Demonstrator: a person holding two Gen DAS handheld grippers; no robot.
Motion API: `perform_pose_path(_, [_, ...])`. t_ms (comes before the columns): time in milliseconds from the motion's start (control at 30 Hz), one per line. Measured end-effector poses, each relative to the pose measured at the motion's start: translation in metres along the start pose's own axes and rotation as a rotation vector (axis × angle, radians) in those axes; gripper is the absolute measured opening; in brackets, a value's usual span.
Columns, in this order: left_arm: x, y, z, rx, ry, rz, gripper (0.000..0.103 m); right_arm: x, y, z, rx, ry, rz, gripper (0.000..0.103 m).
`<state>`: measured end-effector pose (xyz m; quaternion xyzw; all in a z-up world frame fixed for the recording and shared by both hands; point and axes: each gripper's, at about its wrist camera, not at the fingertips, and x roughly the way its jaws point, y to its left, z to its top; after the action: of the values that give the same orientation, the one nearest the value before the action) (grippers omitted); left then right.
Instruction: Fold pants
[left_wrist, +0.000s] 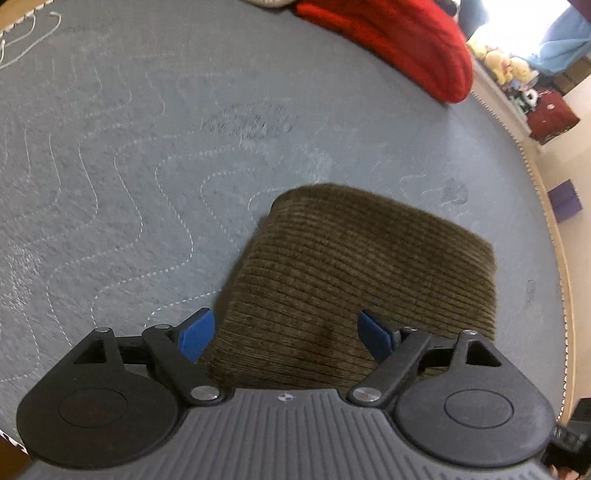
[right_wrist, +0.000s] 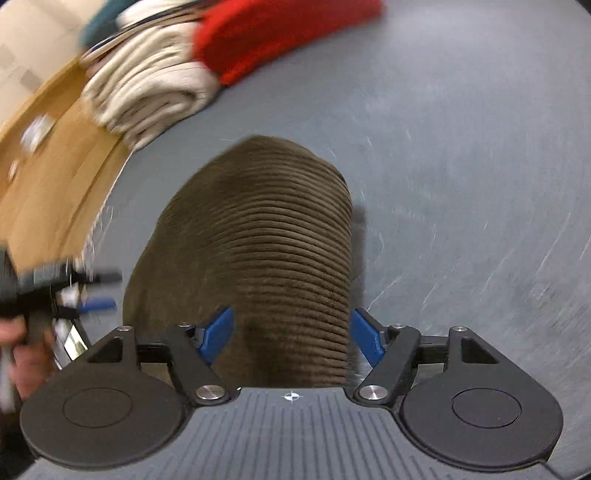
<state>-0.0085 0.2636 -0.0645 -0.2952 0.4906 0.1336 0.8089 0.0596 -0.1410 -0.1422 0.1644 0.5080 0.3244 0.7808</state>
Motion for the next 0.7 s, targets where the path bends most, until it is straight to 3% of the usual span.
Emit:
perform_pose_path(100, [0.013, 0.008, 0.000, -0.006, 0.034, 0.010, 0.089, 0.029, -0.016, 0.000, 0.151, 0.040, 0.066, 0.075])
perform_pose_path(167, [0.027, 0.006, 0.003, -0.006, 0.053, 0.036, 0.091, 0.045, -0.019, 0.001, 0.181, 0.036, 0.078, 0.084])
perform_pose_path(233, [0.037, 0.004, 0.006, -0.010, 0.067, 0.051, 0.092, 0.055, -0.019, 0.004, 0.176, 0.028, 0.078, 0.084])
perform_pose_path(267, [0.041, 0.003, 0.007, -0.015, 0.076, 0.058, 0.093, 0.058, -0.019, 0.005, 0.174, 0.025, 0.073, 0.081])
perform_pose_path(333, [0.053, -0.001, 0.009, -0.026, 0.097, 0.067, 0.094, 0.063, -0.017, 0.012, 0.143, 0.020, 0.068, 0.054])
perform_pose_path(400, [0.061, -0.006, 0.010, -0.033, 0.105, 0.063, 0.093, 0.058, -0.017, 0.017, 0.097, 0.017, 0.076, 0.039])
perform_pose_path(467, [0.062, -0.019, 0.011, -0.018, 0.107, 0.037, 0.068, 0.047, -0.019, 0.025, 0.064, 0.001, 0.113, 0.032])
perform_pose_path(567, [0.057, -0.053, 0.012, 0.087, 0.081, -0.017, 0.046, 0.021, -0.022, 0.040, 0.013, -0.049, 0.135, 0.027])
perform_pose_path(633, [0.058, -0.072, 0.011, 0.086, 0.075, -0.132, 0.038, -0.002, -0.034, 0.055, 0.029, -0.076, 0.114, 0.027])
perform_pose_path(700, [0.059, -0.096, 0.007, 0.115, 0.067, -0.221, 0.038, -0.033, -0.046, 0.073, -0.030, -0.152, 0.069, 0.026])
